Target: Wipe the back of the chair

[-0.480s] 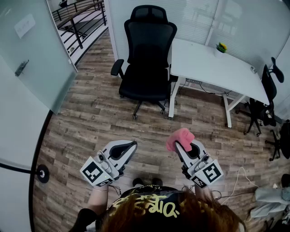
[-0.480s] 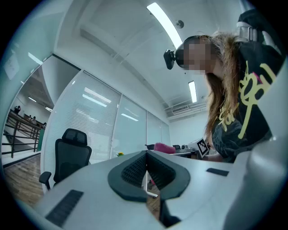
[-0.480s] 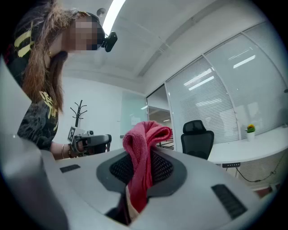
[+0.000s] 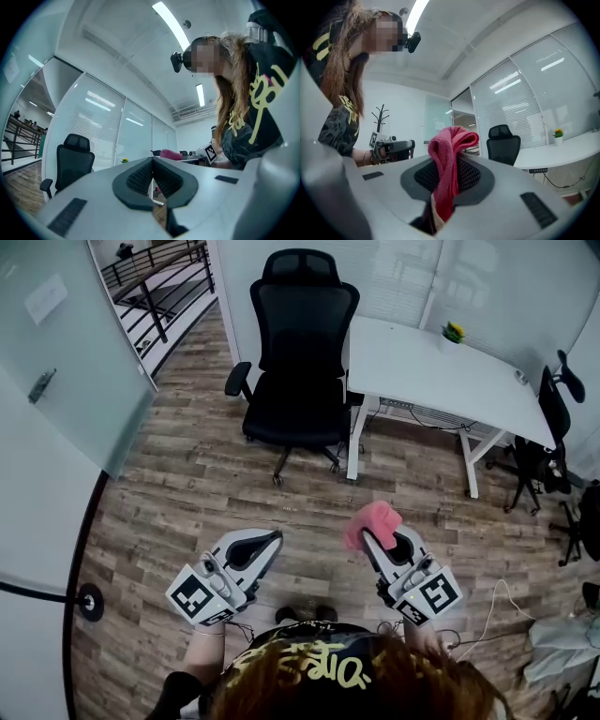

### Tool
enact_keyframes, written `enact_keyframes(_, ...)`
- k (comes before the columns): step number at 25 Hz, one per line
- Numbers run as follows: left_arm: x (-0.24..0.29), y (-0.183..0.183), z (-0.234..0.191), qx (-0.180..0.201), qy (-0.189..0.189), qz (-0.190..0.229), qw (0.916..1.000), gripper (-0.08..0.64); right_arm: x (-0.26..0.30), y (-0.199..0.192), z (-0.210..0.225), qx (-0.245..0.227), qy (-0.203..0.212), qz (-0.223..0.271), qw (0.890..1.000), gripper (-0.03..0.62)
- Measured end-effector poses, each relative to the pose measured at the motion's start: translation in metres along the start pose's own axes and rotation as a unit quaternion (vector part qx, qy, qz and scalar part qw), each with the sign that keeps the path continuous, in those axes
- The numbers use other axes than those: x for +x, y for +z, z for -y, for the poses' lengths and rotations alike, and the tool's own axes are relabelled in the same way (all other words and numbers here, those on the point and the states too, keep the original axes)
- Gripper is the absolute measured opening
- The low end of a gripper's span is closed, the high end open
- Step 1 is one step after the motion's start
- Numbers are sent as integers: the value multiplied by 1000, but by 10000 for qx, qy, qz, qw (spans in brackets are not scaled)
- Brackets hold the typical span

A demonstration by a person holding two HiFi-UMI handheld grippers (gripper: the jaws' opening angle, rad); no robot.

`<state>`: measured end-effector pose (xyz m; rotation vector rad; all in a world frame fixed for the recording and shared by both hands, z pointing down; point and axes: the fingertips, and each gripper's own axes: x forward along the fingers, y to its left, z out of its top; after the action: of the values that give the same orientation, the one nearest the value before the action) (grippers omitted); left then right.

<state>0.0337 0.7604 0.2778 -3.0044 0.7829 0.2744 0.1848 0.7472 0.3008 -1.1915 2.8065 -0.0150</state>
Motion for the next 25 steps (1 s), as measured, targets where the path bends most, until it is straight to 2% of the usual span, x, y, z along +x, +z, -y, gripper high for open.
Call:
enact_keyframes(10, -13, -5, -4, -83, 73, -45, 9999, -8, 8, -5, -9, 108, 8, 62, 9999, 67)
enact_keyframes(18, -44, -3, -21, -113, 172, -52, 9998, -8, 32, -9, -33, 224, 108, 99, 9996, 67)
enact_keyframes(25, -78, -9, -36, -181, 145, -111, 9997, -8, 51, -9, -56, 185, 201, 465, 9985, 66)
